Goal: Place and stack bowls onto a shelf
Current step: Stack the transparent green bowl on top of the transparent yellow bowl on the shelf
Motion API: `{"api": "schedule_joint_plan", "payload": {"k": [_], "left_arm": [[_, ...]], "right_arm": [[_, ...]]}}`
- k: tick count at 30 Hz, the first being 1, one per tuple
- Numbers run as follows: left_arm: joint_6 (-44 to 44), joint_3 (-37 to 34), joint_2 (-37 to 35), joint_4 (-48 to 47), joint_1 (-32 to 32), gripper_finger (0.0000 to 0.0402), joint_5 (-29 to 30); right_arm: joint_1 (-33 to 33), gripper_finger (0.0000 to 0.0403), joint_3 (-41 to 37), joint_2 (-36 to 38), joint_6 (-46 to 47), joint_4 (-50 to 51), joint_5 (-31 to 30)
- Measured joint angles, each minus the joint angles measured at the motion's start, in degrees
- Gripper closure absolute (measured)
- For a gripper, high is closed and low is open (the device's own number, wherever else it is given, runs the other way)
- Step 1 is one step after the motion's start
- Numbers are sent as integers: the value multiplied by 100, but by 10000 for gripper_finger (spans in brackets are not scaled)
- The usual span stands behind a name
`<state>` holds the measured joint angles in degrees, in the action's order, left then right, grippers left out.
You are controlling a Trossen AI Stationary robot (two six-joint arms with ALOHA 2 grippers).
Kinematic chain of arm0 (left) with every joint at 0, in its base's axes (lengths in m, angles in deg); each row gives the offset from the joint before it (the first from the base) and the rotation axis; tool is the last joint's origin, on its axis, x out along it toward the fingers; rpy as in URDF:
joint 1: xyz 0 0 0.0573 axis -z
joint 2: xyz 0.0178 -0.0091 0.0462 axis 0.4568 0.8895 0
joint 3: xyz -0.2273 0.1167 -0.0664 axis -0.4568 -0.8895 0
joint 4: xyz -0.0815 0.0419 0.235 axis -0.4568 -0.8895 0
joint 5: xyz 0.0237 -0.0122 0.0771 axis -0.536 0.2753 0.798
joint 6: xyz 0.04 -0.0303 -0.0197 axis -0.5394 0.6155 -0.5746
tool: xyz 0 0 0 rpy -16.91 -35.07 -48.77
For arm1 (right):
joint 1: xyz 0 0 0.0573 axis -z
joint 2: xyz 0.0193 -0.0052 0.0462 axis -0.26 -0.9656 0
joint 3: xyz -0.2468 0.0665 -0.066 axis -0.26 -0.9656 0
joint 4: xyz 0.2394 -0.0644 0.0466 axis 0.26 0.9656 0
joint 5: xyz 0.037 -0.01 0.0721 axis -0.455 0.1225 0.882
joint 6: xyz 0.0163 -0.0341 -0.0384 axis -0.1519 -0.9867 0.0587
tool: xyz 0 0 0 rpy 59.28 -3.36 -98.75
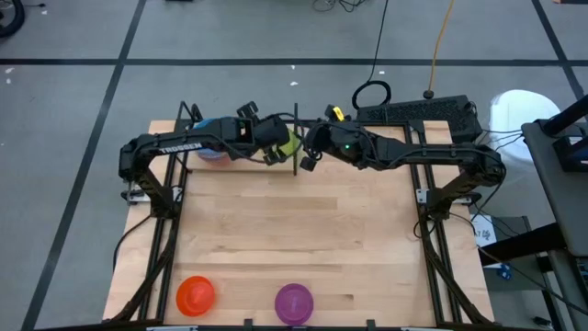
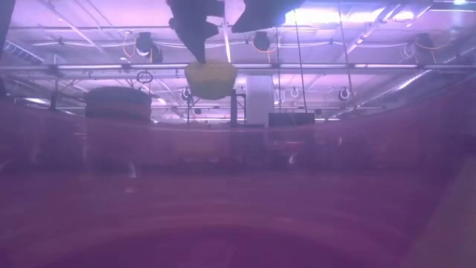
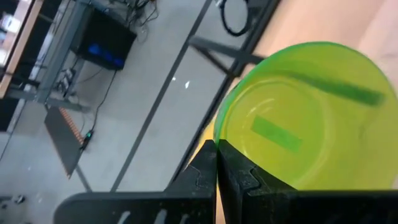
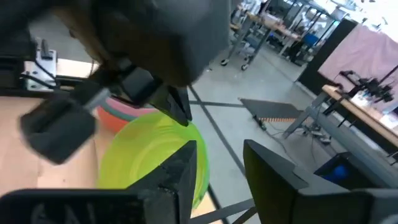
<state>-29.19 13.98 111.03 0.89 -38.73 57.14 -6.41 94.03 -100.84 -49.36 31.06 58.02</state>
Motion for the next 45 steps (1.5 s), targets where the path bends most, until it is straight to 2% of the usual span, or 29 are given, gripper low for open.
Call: {"api": "schedule_joint_plan", "payload": {"k": [4,16,21,27,45], "left_arm": [[-16,2,-4,-91,-277,401,-38],[-201,9,-7,-181,-1273,401,-917],[-237,-30,-11,-48,-1728,401,-1633],[-280,-481,-17,559,-2106,401,-2565],[-308,-1754,-17,1661,-2650,401,-2968]], "right_arm": [[-32,276,-4,102,-132,-77,-52],[-207,275,-9,591,-266,-134,-58],[-209,275,-11,750,-270,-121,-60],[-205,275,-11,834,-417,-111,-63],[-203,275,-15,930,-567,-91,-63]]}}
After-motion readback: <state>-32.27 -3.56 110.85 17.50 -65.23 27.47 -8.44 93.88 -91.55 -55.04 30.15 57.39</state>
